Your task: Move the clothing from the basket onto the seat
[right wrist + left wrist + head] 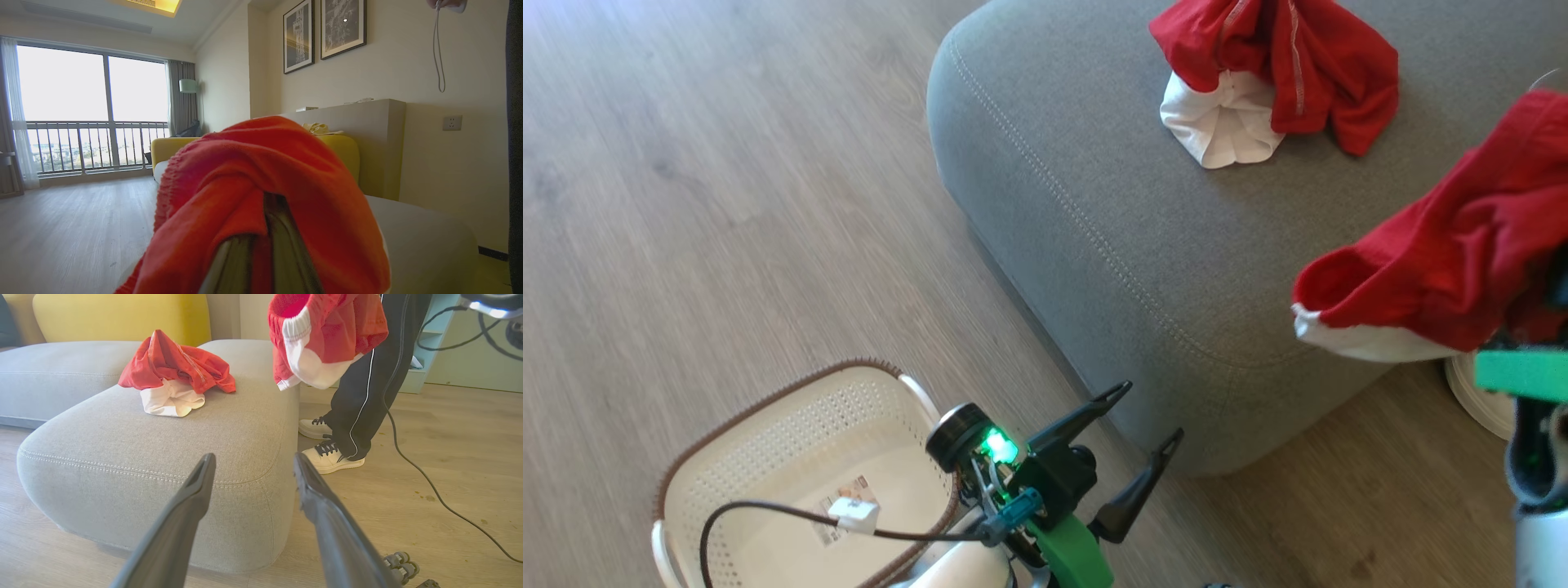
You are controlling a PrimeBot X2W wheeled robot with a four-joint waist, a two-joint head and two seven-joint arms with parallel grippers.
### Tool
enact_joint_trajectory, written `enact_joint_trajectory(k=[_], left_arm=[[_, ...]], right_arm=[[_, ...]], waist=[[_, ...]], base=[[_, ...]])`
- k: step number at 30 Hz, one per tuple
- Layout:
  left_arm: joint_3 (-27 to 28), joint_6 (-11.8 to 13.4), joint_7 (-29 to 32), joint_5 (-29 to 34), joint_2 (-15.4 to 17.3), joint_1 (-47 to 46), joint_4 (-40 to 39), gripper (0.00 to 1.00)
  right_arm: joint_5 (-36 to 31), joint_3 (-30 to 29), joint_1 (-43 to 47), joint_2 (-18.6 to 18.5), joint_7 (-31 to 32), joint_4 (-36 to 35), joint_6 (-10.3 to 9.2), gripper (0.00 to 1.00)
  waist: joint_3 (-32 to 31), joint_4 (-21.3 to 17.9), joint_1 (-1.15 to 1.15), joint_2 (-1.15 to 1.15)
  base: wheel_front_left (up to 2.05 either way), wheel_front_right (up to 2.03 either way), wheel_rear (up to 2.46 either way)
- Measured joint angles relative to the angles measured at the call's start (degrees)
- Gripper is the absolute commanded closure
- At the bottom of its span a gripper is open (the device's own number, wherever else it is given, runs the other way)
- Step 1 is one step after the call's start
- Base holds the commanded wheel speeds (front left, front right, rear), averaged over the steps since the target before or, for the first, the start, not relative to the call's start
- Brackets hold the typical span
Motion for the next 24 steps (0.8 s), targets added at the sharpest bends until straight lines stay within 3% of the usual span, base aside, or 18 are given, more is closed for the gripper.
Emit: enact_joint_trajectory(k=[6, 14, 24], left_arm=[[1.63, 0.02, 0.00, 2.60, 0.00, -0.05, 1.01, 0.00], [1.88, -1.03, 0.00, 6.93, 0.19, -4.81, 2.27, 0.00], [1.69, -1.53, 0.00, 8.96, 1.25, -10.31, 2.00, 0.00]], right_arm=[[-2.03, -0.04, -9.29, -8.42, 0.00, 5.12, 0.01, 1.00], [-0.21, -2.49, -25.21, -14.56, 0.00, 15.05, 0.00, 1.00], [3.57, 3.64, -47.13, -20.84, 0.00, 29.84, 0.02, 1.00]], waist=[[3.38, -0.08, 0.00, 0.00], [12.08, 1.39, 0.00, 0.00], [23.83, 3.38, 0.02, 0.00]], base=[[0.00, 0.00, 0.00], [0.00, 0.00, 0.00], [0.00, 0.00, 0.00]])
